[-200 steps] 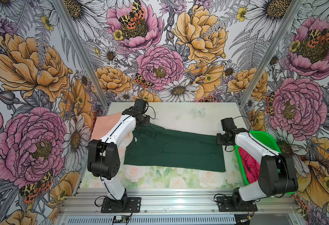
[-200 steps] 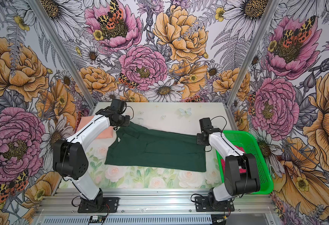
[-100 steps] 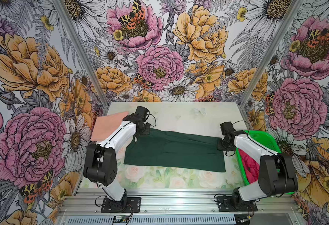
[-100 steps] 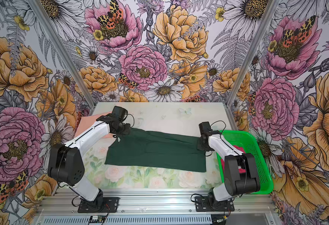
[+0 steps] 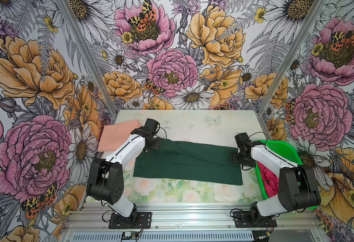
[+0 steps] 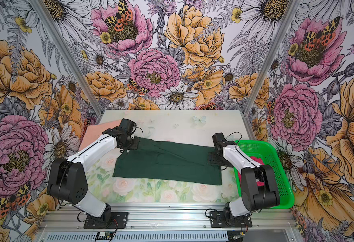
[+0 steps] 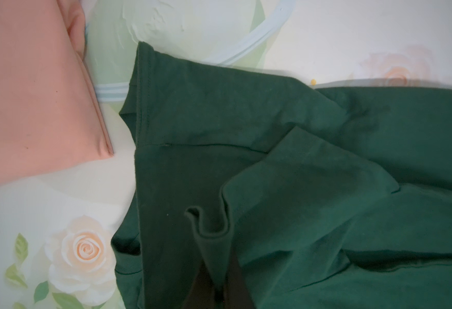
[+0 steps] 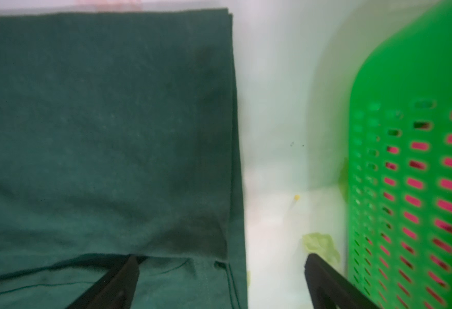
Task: Fold and stack t-shirts
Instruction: Fold the T-shirt.
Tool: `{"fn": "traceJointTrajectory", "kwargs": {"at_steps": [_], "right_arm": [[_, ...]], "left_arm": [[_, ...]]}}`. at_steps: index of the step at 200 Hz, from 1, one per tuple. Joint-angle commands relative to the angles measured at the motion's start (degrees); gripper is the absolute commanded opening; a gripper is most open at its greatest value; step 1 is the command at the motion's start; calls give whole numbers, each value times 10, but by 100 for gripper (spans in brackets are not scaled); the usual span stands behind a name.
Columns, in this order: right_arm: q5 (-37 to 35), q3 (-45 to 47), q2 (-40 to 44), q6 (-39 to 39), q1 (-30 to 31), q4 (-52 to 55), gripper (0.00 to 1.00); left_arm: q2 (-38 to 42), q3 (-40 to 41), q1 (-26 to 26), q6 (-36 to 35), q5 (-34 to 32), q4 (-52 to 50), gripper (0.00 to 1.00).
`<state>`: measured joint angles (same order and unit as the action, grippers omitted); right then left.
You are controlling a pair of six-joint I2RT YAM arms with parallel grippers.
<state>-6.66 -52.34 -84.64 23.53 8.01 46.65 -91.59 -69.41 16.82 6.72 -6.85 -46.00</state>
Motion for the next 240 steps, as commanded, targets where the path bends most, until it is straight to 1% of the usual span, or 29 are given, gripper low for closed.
{"fn": "traceJointTrajectory", "kwargs": {"at_steps": [1,3,9,14,22,27,40,67,83,99,105,113,122,130,136,140,144,150,171,184,188,195,203,210,219,225,232,240], "right_arm": [[18,-30,20,9,12,2,94],[19,-31,19,8,14,2,92],[21,-36,16,7,17,2,82],[20,-38,14,6,21,2,75],[17,-41,9,7,25,2,68],[17,-42,5,6,27,2,66],[15,-46,-6,7,31,1,66],[16,-56,-29,6,45,2,67],[18,-65,-40,6,56,2,72],[20,-71,-45,6,65,2,79],[24,-74,-47,5,67,2,80],[26,-78,-50,3,69,2,80],[27,-82,-52,3,72,2,80],[30,-85,-54,3,73,2,80],[33,-89,-55,2,75,2,80],[37,-90,-57,2,77,2,80],[40,-92,-58,1,78,2,80],[46,-96,-59,-1,81,2,79],[57,-106,-63,-4,90,2,79],[56,-116,-67,-3,98,1,76],[55,-119,-69,-4,100,0,74],[54,-127,-74,-2,104,-3,63],[57,-137,-84,-1,108,-6,53],[61,-152,-94,-4,111,-11,50],[73,-177,-113,-17,117,-23,54],[84,-200,-128,-28,121,-30,62],[104,-233,-152,-39,126,-31,74],[145,-275,-179,-58,133,-32,81]], "left_arm": [[14,10,11,9,-13,13,0],[15,10,12,9,-16,13,0],[17,13,14,10,-22,13,0],[19,16,17,10,-27,13,0],[22,20,20,12,-37,12,0],[23,22,21,12,-41,12,0],[25,28,21,12,-47,11,0],[25,35,25,17,-37,10,0],[28,45,26,31,-40,9,0],[34,55,26,40,-34,7,0],[38,58,26,43,-29,4,0],[41,61,27,45,-24,-2,6],[47,63,30,55,-33,-10,11],[53,65,35,62,-46,-20,24],[59,66,39,66,-47,-27,36],[63,67,40,68,-66,-31,44],[65,67,42,70,-69,-36,48],[72,70,43,72,-70,-41,49],[100,78,44,78,-81,-46,49],[117,84,51,85,-103,-32,44],[120,85,55,84,-106,-23,42],[124,86,63,84,-110,-6,38],[123,88,69,91,-110,16,30],[120,90,71,108,-105,36,25],[115,90,71,133,-93,55,18],[112,91,73,143,-82,67,16],[111,94,78,155,-75,84,17],[114,97,85,171,-85,96,22]]}}
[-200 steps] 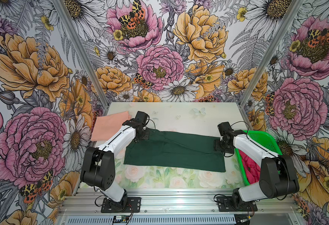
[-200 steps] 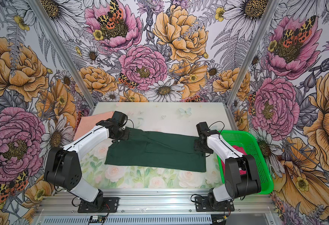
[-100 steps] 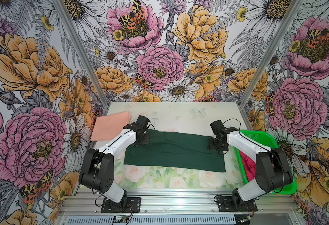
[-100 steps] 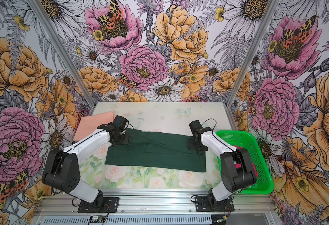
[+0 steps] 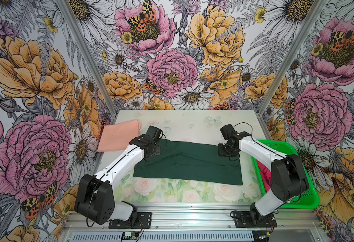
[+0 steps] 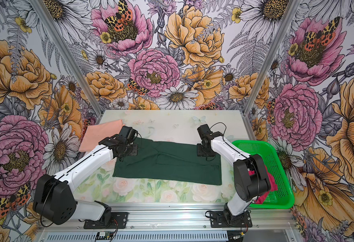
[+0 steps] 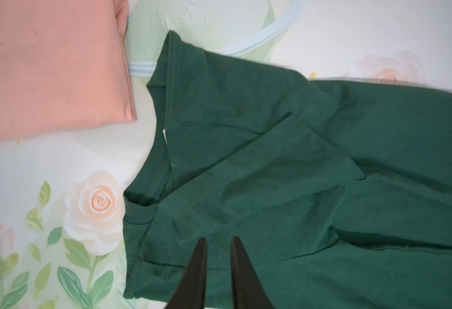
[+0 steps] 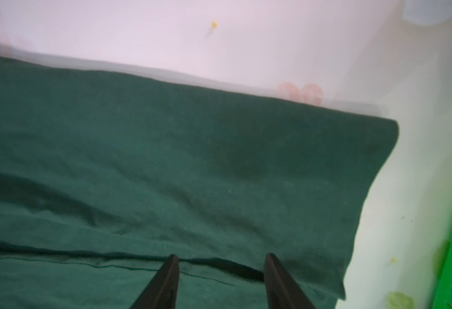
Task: Fold and stack t-shirts
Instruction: Adjust the T-shirt at the center of the board.
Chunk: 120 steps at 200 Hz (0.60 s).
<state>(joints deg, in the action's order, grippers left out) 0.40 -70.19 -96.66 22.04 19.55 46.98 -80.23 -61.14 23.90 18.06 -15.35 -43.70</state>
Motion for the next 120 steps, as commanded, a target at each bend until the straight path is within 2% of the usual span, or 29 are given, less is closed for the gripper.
{"fn": "traceJointTrajectory", "kwargs": {"at_steps": [1,26,45,64,95,120], "right_arm": [[81,-101,-64,-46,18,-36,82],[180,-243,-180,-67,42,-37,85],[206,-364,-277,-60,64,-37,87],[217,-489,-376,-52,87,-32,89],[253,-692,-528,-18,120,7,93],[254,-788,-609,-2,145,20,96]], "left_arm": [[1,15,15,59,-1,74,22],[33,23,35,78,-34,93,33],[77,51,41,90,-43,142,38],[98,74,40,97,-32,172,38],[90,82,37,82,-26,172,38],[79,82,32,79,-20,172,38]]}}
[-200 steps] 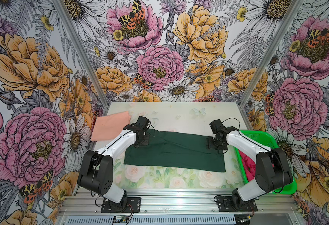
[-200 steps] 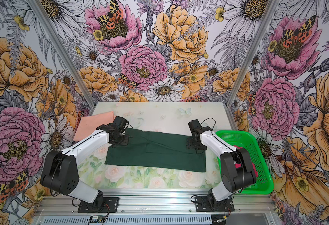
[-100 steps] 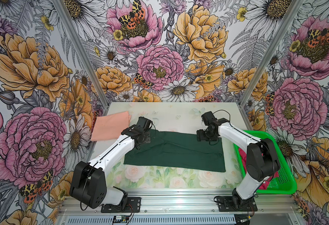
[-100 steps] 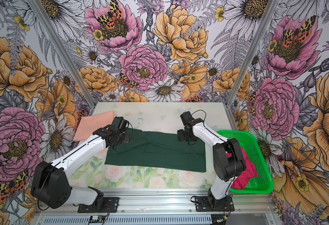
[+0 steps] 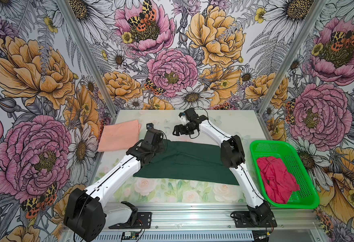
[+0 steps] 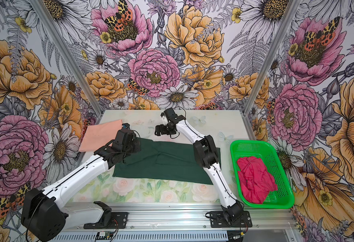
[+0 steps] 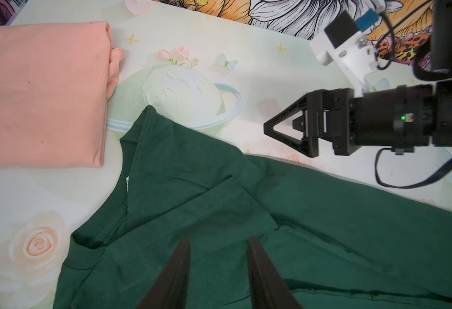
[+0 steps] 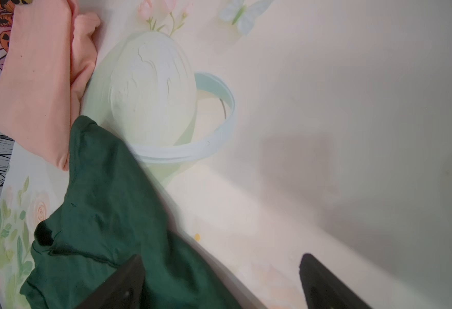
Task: Fold and stack t-shirts
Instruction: Adjust the T-shirt at the center of the board.
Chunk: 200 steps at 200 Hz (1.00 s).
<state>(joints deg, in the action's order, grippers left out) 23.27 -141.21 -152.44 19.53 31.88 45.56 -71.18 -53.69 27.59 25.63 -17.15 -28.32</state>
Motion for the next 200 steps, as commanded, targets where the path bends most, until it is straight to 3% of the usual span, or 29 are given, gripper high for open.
{"fn": "traceJointTrajectory", "kwargs": {"at_steps": [1,24,42,68,106,125,147,188,200], "right_arm": [[26,-80,-53,24,22,35,96],[46,-93,-81,28,41,38,93],[64,-91,-88,20,56,58,70],[33,-71,-80,-2,71,92,0],[-10,-66,-73,-7,61,103,0],[-47,-119,-91,24,36,102,0],[-35,-201,-129,94,-26,86,0],[-16,-191,-133,152,-126,59,0],[-5,-183,-130,155,-150,59,0]], "left_arm": [[-12,8,-5,3,-2,19,38],[-20,2,-9,-6,-2,19,38],[-27,1,-15,-8,-3,19,38],[-39,-3,-20,-11,2,22,38],[-57,-9,-20,-15,11,27,37],[-69,-9,-16,-16,30,33,37],[-96,-17,6,-32,84,35,37],[-192,-89,110,-70,211,34,38],[-235,-131,149,-72,257,33,46]]}}
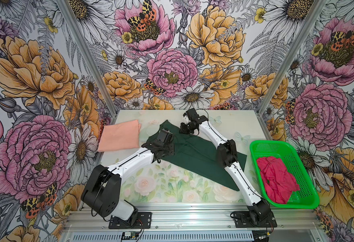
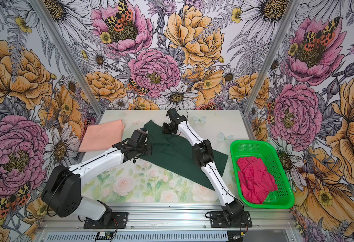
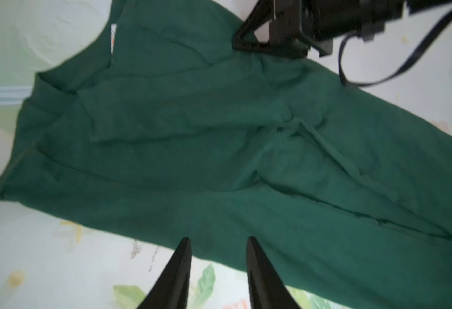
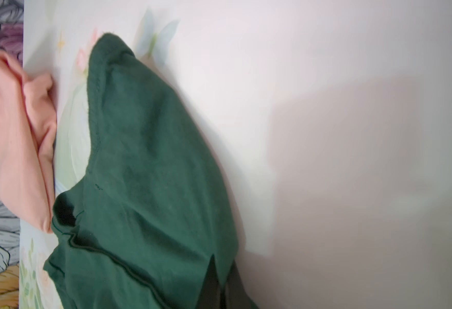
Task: Fold and stack t-shirts
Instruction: Adjust the T-shirt at the center of the board.
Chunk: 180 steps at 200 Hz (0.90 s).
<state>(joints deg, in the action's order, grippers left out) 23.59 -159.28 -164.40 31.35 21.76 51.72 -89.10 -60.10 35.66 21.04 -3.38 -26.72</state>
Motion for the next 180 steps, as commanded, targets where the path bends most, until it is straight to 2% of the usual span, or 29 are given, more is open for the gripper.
{"fn": "traceJointTrajectory", "kwargs": {"at_steps": [1,16,29,56,75,99,145,180], "right_arm": [[-7,-2,-11,37,-51,-2,0],[12,19,-4,39,-80,-1,0],[25,40,4,35,-103,0,0],[34,74,25,16,-138,12,0],[39,77,31,6,-156,24,0],[41,80,40,-8,-165,34,0],[50,92,49,-11,-166,36,0],[55,108,56,-13,-162,37,0]], "left_arm": [[-60,-69,71,-26,123,17,47],[-119,-128,109,-22,185,17,60],[-182,-180,135,-17,240,17,66],[-280,-263,180,7,366,16,72],[-322,-277,200,35,440,14,72],[-326,-253,212,46,445,-20,72],[-273,-189,241,61,424,-56,76],[-317,-207,268,68,425,-60,75]]}}
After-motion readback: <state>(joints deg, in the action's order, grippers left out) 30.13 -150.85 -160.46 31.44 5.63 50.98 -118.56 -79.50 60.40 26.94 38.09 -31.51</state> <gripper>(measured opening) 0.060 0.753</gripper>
